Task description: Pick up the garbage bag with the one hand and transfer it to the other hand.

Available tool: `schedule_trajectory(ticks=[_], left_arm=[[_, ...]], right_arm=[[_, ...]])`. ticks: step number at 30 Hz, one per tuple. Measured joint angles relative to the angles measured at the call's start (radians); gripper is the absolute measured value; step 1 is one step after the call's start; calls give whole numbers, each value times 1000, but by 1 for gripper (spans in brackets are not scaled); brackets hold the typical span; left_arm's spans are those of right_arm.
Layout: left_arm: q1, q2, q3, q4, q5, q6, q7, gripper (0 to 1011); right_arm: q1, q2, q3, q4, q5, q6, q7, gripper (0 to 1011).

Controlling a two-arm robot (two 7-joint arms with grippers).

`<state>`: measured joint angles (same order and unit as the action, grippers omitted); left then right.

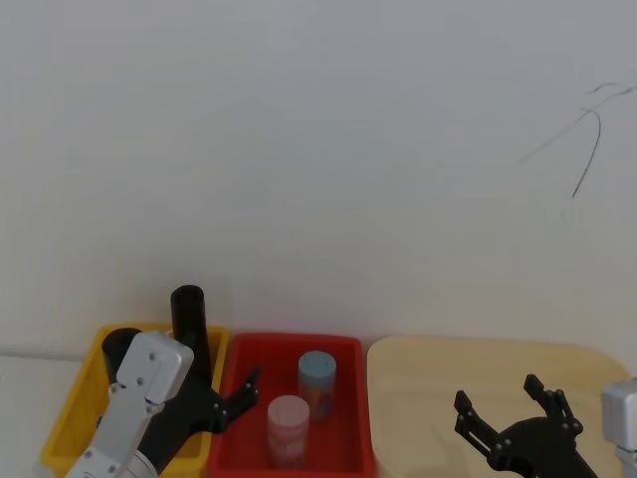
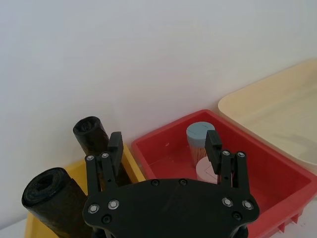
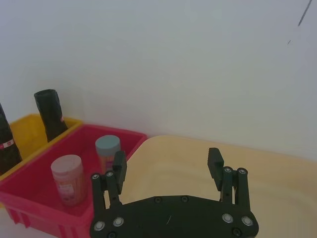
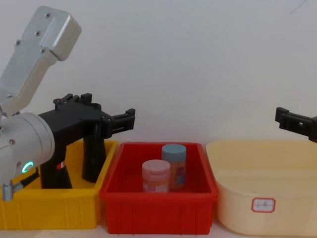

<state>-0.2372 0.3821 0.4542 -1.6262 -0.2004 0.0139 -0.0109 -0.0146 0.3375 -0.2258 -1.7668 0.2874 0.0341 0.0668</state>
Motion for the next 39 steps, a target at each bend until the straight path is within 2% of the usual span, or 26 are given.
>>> schedule_trajectory(ticks=[39], left_arm=[[0, 0, 0, 0, 0, 0, 0, 1000]], right_arm=[[0, 0, 0, 0, 0, 0, 0, 1000]])
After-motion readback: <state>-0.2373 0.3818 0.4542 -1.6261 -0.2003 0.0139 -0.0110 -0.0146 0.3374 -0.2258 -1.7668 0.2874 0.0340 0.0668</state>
